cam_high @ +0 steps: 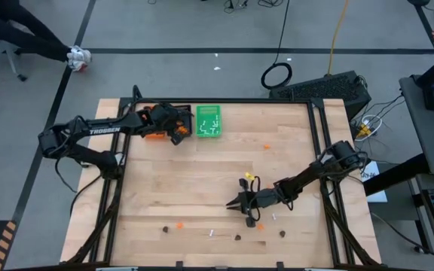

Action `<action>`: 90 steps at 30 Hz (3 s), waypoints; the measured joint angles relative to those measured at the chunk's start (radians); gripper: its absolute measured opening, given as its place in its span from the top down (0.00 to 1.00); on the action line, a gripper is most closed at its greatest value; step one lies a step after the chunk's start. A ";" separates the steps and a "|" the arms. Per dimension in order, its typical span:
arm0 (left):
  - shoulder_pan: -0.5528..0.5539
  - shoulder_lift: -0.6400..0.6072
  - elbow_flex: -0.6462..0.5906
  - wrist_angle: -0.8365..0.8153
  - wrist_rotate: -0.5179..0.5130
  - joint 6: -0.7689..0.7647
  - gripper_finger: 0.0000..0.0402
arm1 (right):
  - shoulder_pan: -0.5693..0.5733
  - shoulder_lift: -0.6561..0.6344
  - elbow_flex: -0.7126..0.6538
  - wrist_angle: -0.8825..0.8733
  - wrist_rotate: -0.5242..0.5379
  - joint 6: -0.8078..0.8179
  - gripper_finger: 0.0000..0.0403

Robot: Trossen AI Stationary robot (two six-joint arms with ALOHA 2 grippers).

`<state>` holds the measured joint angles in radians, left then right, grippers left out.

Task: Sort Halloween decoration
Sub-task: Put the orange spider toy into the black bin

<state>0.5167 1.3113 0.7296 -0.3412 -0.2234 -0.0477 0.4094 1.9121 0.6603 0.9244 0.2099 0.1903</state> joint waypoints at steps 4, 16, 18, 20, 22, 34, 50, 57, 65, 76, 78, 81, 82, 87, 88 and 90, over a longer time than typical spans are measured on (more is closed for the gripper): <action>-0.002 0.000 0.001 0.014 -0.051 -0.070 0.69 | 0.041 -0.091 0.001 -0.138 0.105 0.001 0.90; -0.263 -0.195 0.024 0.071 0.046 -0.195 0.58 | 0.143 -0.531 0.001 -0.974 0.341 0.294 0.90; -0.330 -0.209 0.024 0.096 0.004 -0.185 0.58 | 0.144 -0.577 0.001 -1.100 0.339 0.349 0.89; -0.394 -0.212 0.024 0.104 -0.035 -0.183 0.58 | 0.143 -0.606 0.001 -1.207 0.332 0.399 0.88; -0.455 -0.211 0.024 0.110 -0.073 -0.183 0.58 | 0.143 -0.624 0.001 -1.298 0.307 0.431 0.84; -0.688 -0.098 0.023 0.255 -0.246 -0.182 0.58 | 0.142 -0.620 0.000 -1.510 0.178 0.553 0.59; -0.745 0.011 0.023 0.369 -0.248 -0.183 0.58 | 0.141 -0.467 0.000 -1.470 0.177 0.556 0.65; -0.747 0.011 0.023 0.379 -0.249 -0.182 0.58 | 0.130 -0.442 0.001 -1.439 0.173 0.560 0.76; -0.747 0.011 0.023 0.379 -0.251 -0.182 0.58 | 0.106 -0.441 0.001 -1.416 0.141 0.504 0.99; -0.770 0.011 0.023 0.379 -0.253 -0.184 0.58 | 0.103 -0.439 -0.001 -1.264 0.217 0.373 1.00; -0.783 0.011 0.023 0.379 -0.253 -0.184 0.58 | 0.101 -0.452 -0.001 -1.281 0.233 0.389 1.00; -0.800 0.011 0.023 0.379 -0.253 -0.184 0.58 | 0.097 -0.475 -0.001 -1.323 0.237 0.432 0.99; -0.804 0.011 0.023 0.379 -0.253 -0.184 0.58 | 0.097 -0.483 -0.001 -1.329 0.238 0.441 0.98; -0.814 0.011 0.023 0.388 -0.257 -0.186 0.58 | 0.079 -0.516 0.001 -1.382 0.215 0.503 0.85; -0.814 0.011 0.023 0.390 -0.257 -0.186 0.58 | 0.071 -0.516 0.001 -1.402 0.202 0.510 0.82; -0.814 0.011 0.023 0.392 -0.260 -0.186 0.58 | 0.061 -0.513 0.000 -1.437 0.182 0.520 0.75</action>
<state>-0.2970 1.3228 0.7521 0.0507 -0.4829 -0.2340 0.4706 1.3990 0.6605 -0.5129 0.3921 0.7108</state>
